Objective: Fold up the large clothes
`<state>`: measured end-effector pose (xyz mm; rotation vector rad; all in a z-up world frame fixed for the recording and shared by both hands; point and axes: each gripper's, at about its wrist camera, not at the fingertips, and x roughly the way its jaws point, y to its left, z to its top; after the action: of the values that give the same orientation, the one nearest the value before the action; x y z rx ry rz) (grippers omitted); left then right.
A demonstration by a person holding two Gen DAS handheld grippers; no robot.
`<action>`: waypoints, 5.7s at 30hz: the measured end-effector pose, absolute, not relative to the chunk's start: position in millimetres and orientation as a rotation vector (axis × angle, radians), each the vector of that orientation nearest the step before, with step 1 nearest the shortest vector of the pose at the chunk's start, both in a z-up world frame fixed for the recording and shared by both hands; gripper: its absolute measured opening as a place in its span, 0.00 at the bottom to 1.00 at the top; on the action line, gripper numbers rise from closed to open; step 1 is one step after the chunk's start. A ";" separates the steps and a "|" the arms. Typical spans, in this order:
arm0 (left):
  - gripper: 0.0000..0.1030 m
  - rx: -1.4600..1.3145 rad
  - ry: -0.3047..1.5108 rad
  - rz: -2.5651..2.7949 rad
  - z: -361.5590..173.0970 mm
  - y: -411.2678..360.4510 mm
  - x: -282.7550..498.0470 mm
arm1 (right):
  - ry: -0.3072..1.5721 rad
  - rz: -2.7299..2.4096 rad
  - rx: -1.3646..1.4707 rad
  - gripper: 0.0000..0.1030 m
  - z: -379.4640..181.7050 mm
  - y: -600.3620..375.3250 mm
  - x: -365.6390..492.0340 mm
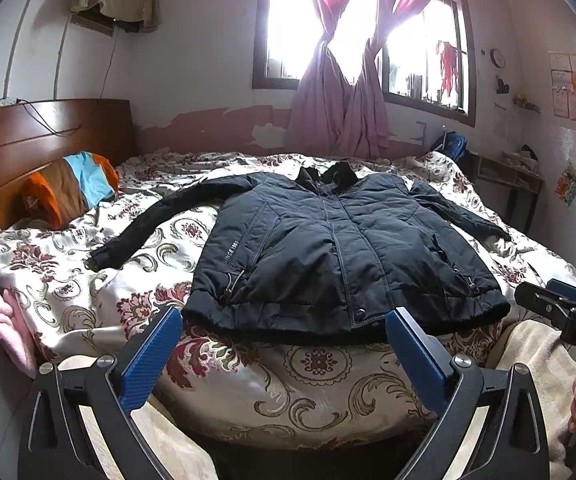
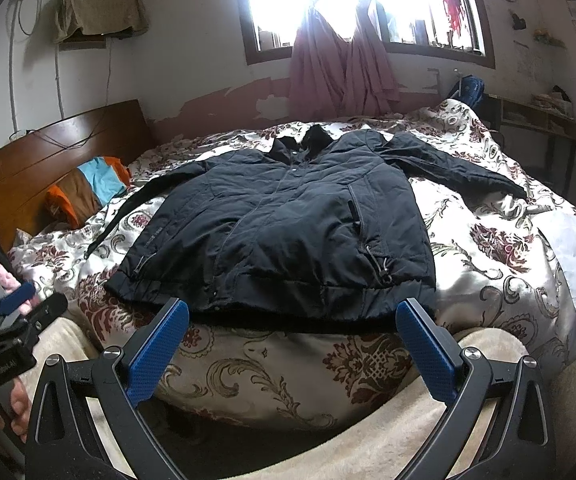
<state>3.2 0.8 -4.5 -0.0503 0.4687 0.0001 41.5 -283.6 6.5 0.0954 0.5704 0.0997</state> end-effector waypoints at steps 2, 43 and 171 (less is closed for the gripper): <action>1.00 -0.056 0.491 -0.001 -6.3 2.5 8.1 | 0.565 0.095 0.108 0.99 7.3 -286.1 45.7; 1.00 0.034 0.917 -0.116 -27.5 -171.5 389.1 | 0.591 -0.488 0.560 0.99 -81.6 -589.7 397.0; 0.07 -0.150 0.761 0.134 -45.3 49.1 512.2 | 0.927 0.322 -0.003 0.25 -57.9 -237.2 599.9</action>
<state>512.2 49.1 -45.3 -0.1496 0.7614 0.1342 599.9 -237.2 -57.9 -0.0026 0.9265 0.3218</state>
